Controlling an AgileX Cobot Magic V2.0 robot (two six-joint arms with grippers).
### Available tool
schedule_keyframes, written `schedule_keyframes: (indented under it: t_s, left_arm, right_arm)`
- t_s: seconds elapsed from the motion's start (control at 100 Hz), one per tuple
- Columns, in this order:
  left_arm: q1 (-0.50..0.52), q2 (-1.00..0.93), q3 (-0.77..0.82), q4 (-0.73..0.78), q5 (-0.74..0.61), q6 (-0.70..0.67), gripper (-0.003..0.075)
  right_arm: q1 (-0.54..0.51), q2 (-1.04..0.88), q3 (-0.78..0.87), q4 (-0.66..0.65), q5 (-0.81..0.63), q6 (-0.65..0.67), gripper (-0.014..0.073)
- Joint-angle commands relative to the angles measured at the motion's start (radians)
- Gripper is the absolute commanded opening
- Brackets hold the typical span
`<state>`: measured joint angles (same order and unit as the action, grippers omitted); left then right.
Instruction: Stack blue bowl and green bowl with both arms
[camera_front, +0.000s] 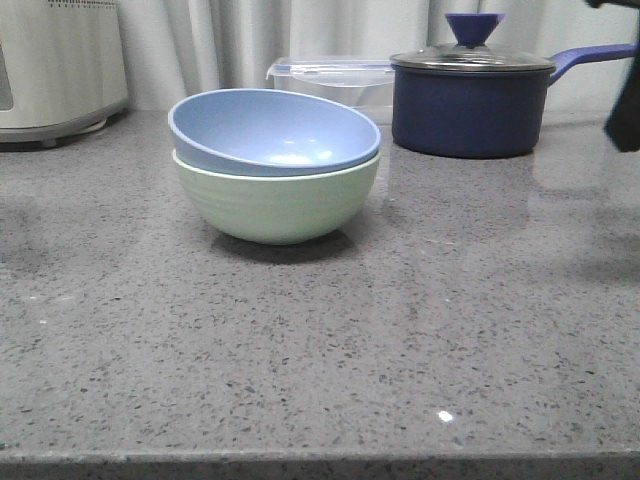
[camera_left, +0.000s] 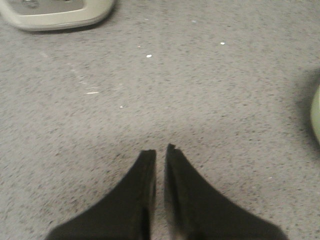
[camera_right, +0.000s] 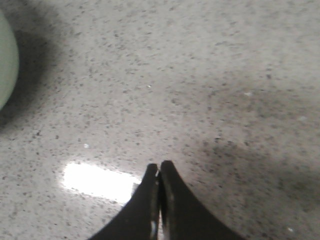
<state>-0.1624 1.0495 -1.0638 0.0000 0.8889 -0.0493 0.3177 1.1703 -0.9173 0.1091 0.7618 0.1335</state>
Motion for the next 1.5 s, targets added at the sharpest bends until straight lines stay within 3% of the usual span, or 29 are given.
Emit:
schedule_keyframes:
  t_s: [0.0, 0.31, 0.76, 1.02, 1.49]
  left_arm:
    - [0.03, -0.079, 0.046, 0.0, -0.11, -0.012, -0.002]
    - [0.057, -0.328, 0.304, 0.006, -0.309, -0.012, -0.002]
    - [0.057, -0.63, 0.537, 0.011, -0.389, -0.011, -0.002]
    - [0.057, -0.759, 0.596, 0.02, -0.388, -0.011, -0.002]
    - [0.057, -0.772, 0.605, 0.03, -0.386, -0.011, -0.002]
  right_arm:
    - [-0.011, -0.07, 0.007, -0.015, -0.077, 0.0, -0.0046]
    - [-0.011, -0.275, 0.169, -0.023, -0.261, -0.001, -0.0046]
    - [-0.011, -0.664, 0.425, -0.087, -0.371, -0.001, -0.0046]
    - [-0.011, -0.841, 0.484, -0.087, -0.362, -0.001, -0.0046]
    - [-0.011, -0.853, 0.486, -0.087, -0.345, -0.001, -0.0046]
